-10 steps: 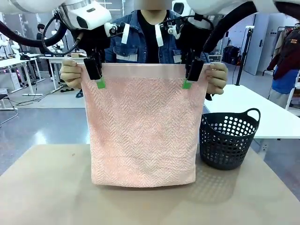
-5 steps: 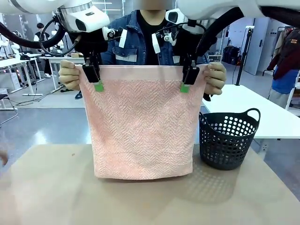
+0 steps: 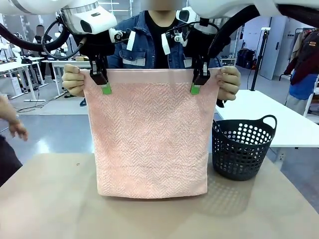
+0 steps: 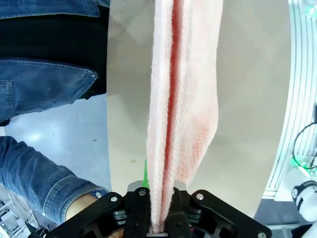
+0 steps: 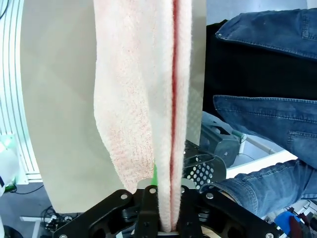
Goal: Fold the towel.
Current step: Release the end of the 100 cm Hotel Towel you were holding and grab the top end of the folded side.
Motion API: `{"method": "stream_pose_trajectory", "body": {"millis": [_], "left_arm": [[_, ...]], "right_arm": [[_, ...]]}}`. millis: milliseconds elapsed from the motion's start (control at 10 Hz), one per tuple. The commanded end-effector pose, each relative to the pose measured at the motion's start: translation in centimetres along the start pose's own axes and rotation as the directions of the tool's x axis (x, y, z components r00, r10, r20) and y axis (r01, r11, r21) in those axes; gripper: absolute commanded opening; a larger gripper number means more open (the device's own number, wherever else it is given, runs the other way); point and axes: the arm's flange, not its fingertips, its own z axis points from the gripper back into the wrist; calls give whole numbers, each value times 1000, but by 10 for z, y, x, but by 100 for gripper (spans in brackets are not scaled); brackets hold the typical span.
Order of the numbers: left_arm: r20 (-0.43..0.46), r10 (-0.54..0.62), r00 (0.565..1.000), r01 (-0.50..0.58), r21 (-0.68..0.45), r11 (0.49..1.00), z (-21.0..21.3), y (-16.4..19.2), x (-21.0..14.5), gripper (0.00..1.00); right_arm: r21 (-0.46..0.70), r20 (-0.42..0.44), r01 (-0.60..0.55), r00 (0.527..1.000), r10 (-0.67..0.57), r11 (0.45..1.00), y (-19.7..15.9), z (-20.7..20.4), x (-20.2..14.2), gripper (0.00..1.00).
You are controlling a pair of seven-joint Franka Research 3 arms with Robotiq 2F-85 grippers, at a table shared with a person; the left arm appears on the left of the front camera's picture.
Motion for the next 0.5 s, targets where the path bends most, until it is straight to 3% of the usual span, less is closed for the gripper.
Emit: {"method": "stream_pose_trajectory", "body": {"millis": [0,300,400], "left_arm": [[-6,23,1000,-23,-1,1000,4,-3,1,0],[29,47,998,-46,-17,999,-11,-5,-18,0],[3,3,1000,-3,-3,1000,-1,0,0,0]], "right_arm": [[-14,2,41,999,-41,999,2,1,0,0],[21,40,96,994,-97,995,1,-16,-18,0],[-4,4,16,1000,-16,1000,-1,0,-1,0]]}}
